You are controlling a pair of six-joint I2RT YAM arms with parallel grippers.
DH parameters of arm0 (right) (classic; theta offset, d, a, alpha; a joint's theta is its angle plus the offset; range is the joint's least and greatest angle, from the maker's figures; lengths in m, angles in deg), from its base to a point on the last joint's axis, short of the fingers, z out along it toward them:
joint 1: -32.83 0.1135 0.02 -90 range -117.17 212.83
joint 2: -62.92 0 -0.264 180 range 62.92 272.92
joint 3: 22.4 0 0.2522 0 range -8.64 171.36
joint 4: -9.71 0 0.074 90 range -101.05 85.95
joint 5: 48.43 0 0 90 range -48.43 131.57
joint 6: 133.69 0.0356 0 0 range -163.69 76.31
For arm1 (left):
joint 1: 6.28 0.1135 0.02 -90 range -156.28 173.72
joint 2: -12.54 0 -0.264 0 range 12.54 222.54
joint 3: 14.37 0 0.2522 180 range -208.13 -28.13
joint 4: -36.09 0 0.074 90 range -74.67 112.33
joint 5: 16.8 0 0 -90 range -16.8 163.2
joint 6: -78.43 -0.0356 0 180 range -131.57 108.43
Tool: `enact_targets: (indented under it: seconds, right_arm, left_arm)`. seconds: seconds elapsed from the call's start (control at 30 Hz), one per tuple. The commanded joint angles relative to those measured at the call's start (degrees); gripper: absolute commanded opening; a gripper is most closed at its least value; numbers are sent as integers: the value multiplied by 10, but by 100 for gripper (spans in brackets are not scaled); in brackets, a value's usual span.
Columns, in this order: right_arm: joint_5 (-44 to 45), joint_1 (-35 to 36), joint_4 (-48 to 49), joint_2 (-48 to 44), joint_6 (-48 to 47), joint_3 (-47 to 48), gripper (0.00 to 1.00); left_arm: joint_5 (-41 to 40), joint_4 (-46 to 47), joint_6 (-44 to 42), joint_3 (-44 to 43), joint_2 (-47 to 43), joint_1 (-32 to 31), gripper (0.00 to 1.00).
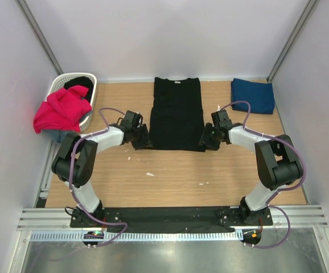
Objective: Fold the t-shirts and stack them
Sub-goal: Fold the tshirt
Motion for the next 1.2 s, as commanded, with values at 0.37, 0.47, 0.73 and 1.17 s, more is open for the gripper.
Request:
enact_targets:
  seconds: [0.37, 0.47, 0.73, 1.17]
  right_arm:
    - [35, 6, -51, 28, -23, -6, 8]
    - [43, 6, -71, 25, -32, -13, 1]
    - [50, 6, -153, -49, -50, -66, 1]
    - [-37, 80, -238, -295, 68, -219, 1]
  left_arm:
    - [-14, -5, -17, 6, 42, 2, 0]
    - [-22, -19, -16, 17, 30, 2, 0]
    - [-46, -89, 3, 114, -92, -15, 0]
    - [-81, -288, 101, 207, -355, -98, 0]
